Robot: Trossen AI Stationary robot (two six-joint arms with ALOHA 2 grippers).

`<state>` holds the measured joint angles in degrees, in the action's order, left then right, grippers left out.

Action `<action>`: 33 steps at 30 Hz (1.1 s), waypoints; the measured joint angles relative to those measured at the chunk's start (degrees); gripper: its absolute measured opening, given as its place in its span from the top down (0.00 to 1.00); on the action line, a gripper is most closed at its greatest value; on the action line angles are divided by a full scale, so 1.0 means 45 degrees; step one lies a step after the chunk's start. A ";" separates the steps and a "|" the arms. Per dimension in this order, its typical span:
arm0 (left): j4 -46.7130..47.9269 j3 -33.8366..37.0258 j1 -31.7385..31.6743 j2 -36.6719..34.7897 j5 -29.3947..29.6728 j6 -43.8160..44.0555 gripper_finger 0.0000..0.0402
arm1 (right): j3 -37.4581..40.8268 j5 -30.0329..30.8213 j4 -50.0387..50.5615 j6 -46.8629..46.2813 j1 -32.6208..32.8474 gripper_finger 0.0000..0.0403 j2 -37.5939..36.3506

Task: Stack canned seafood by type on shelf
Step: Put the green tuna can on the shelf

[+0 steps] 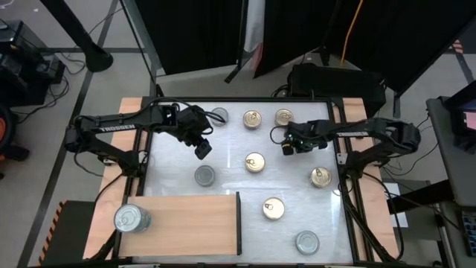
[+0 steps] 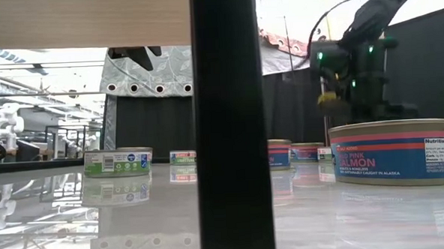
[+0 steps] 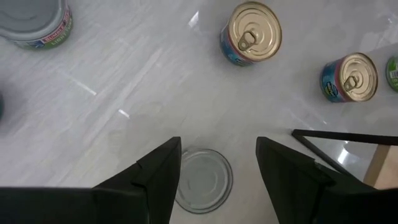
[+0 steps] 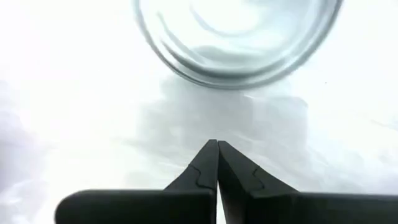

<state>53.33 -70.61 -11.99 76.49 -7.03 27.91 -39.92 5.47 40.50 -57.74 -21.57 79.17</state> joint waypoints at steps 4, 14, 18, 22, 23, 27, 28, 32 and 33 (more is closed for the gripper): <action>-0.0011 0.0000 0.0000 0.0000 0.0050 -0.0003 0.47 | -0.0009 0.0187 0.0015 -0.0279 -0.0333 1.00 -0.1426; -0.0059 0.0000 0.0000 0.0000 0.0097 -0.0048 0.47 | -0.0020 0.0484 -0.0076 0.0202 -0.2067 1.00 -0.1192; -0.0055 0.0000 0.0000 0.0000 0.0097 0.0041 0.47 | -0.0074 0.0350 -0.0156 0.0439 -0.2114 1.00 -0.0556; -0.0050 0.0000 0.0000 0.0000 0.0097 0.0056 0.47 | -0.0113 0.0273 -0.0156 0.0609 -0.2066 1.00 -0.0133; -0.0048 0.0000 0.0000 0.0000 0.0097 0.0056 0.47 | -0.0122 0.0285 -0.0111 0.0620 -0.2032 1.00 -0.0072; -0.0006 0.0000 0.0000 0.0000 0.0097 0.0057 0.47 | -0.0079 0.0319 0.0408 0.0653 -0.1920 1.00 -0.0028; -0.0003 0.0000 0.0000 0.0000 0.0097 0.0057 0.47 | 0.0054 0.0329 0.0581 0.0648 -0.1831 1.00 -0.0023; -0.0001 0.0000 0.0000 0.0000 0.0097 0.0057 0.47 | 0.0699 0.0128 0.1182 0.0245 -0.1457 1.00 0.0013; -0.0006 0.0000 0.0000 0.0000 0.0097 0.0052 0.47 | 0.0839 0.0056 0.1001 0.0075 -0.1328 1.00 -0.0061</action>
<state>53.30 -70.61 -11.99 76.49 -6.59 28.14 -36.14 5.72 45.01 -57.41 -27.55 78.90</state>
